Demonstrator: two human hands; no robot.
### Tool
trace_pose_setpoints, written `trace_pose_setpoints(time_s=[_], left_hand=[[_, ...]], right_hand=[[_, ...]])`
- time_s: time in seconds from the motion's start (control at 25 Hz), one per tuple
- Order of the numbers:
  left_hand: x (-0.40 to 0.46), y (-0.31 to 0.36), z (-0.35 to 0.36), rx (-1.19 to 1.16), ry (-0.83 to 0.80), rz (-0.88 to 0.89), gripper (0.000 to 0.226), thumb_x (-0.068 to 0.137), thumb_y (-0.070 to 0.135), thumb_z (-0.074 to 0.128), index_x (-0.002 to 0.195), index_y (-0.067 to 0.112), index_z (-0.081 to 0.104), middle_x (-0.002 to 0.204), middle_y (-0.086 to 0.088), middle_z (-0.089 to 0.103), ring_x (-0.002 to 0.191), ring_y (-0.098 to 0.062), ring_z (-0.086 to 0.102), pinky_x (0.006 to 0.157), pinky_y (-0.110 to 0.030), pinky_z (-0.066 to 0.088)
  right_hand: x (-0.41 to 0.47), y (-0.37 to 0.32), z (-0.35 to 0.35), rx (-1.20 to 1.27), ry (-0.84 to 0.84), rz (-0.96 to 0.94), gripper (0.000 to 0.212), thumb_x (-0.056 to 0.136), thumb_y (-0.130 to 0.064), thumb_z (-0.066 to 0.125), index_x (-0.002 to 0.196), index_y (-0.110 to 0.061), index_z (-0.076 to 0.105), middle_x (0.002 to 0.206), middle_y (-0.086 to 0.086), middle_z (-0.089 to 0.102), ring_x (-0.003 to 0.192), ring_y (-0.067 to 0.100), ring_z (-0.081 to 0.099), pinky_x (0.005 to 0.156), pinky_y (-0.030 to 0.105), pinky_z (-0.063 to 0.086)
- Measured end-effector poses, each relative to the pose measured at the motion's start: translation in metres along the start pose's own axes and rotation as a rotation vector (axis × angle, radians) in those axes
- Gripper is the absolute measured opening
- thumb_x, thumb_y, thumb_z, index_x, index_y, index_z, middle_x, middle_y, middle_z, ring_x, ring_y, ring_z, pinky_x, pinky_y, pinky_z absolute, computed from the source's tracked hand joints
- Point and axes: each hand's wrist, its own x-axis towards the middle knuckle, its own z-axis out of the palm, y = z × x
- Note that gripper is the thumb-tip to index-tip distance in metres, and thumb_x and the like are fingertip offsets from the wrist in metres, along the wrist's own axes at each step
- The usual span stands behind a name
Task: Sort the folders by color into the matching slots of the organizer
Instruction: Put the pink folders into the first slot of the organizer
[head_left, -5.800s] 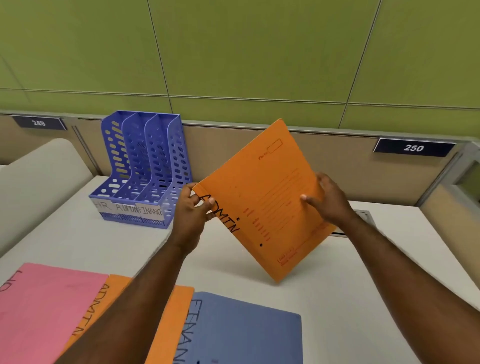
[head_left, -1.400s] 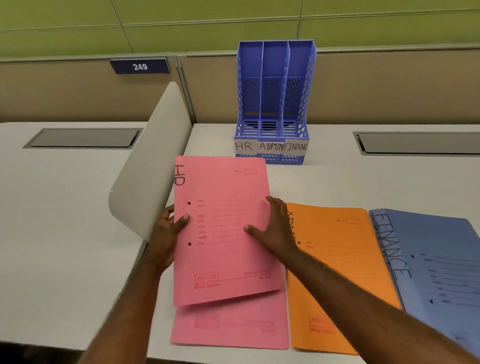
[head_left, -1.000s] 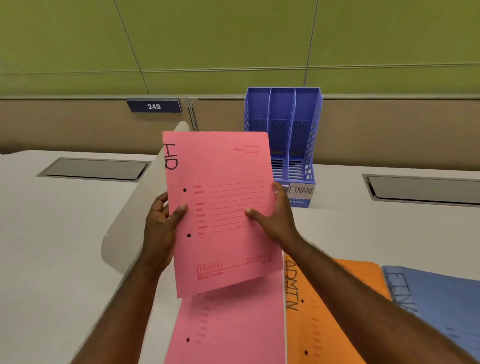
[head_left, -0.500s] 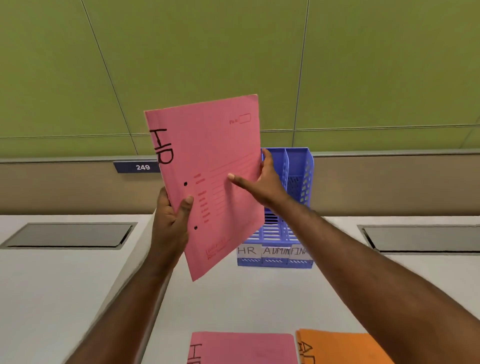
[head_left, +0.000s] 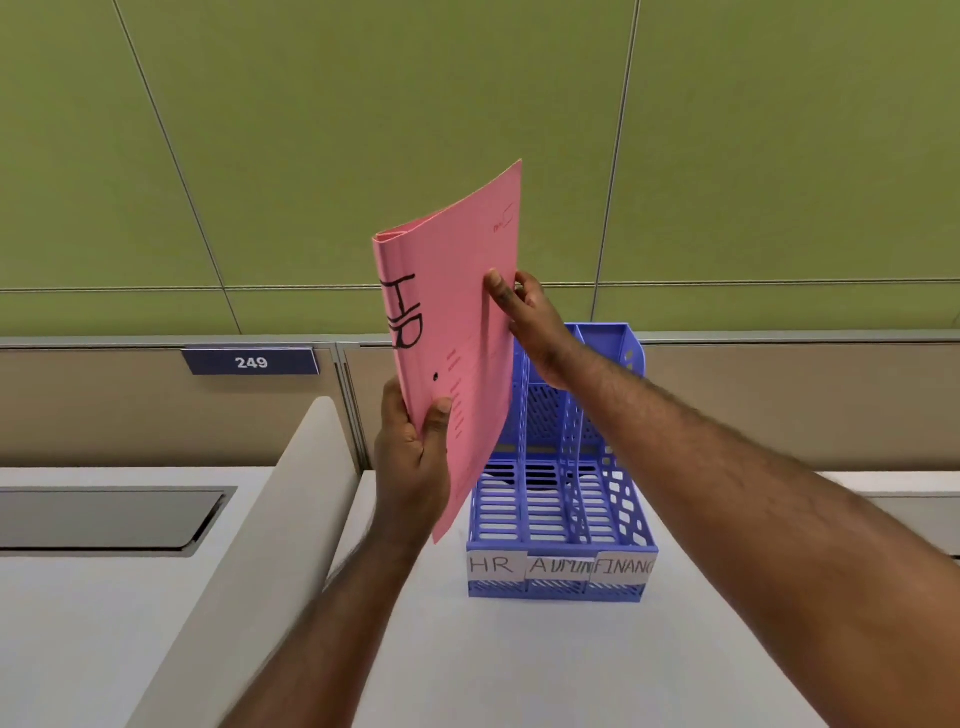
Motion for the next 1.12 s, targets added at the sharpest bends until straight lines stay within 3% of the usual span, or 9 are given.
trace_pose_setpoints(time_s=[0.16,0.4,0.68,0.88,1.12], left_hand=[[0.010,-0.020,0.021,-0.046,0.029,-0.066,0.031,0.093,0.039,0.046,0.123,0.036,0.043,0.105,0.031,0.059,0.103,-0.006,0.062,0.087,-0.039,0.057],[0.014,-0.039,0.041,-0.066,0.042,-0.094,0.026,0.094,0.040,0.045,0.110,0.060,0.043,0.106,0.034,0.060,0.106,-0.005,0.062,0.089,-0.038,0.057],[0.008,-0.078,0.059,-0.055,0.024,-0.125,0.036,0.095,0.038,0.044,0.131,0.030,0.041,0.118,0.011,0.059,0.112,-0.009,0.059,0.094,-0.045,0.055],[-0.002,-0.094,0.060,-0.043,-0.016,-0.164,0.037,0.094,0.042,0.043,0.130,0.037,0.037,0.117,0.020,0.055,0.109,0.000,0.059,0.090,-0.038,0.057],[-0.011,-0.104,0.055,-0.014,-0.044,-0.205,0.037,0.096,0.044,0.044,0.131,0.037,0.036,0.125,0.003,0.056,0.114,-0.013,0.059,0.091,-0.043,0.057]], right_hand=[[0.011,0.014,0.000,-0.010,0.034,-0.014,0.142,0.032,-0.093,0.060,0.147,-0.018,0.023,0.141,0.002,0.046,0.121,0.015,0.047,0.107,0.037,0.032],[0.022,0.045,-0.002,0.009,0.084,0.000,0.144,0.035,-0.090,0.063,0.150,-0.017,0.016,0.146,0.007,0.045,0.130,0.023,0.049,0.112,0.049,0.037],[0.020,0.077,-0.001,0.024,0.063,0.045,0.116,0.059,-0.070,0.065,0.150,-0.018,0.016,0.148,0.004,0.042,0.131,0.020,0.047,0.112,0.047,0.038],[0.016,0.086,0.003,-0.017,0.051,0.035,0.119,0.058,-0.069,0.068,0.151,-0.020,0.014,0.154,0.005,0.032,0.137,0.018,0.040,0.114,0.045,0.035],[0.013,0.068,-0.007,-0.300,0.009,-0.194,0.102,0.066,-0.068,0.066,0.149,-0.045,0.012,0.161,0.000,0.014,0.146,0.021,0.023,0.113,0.055,0.032]])
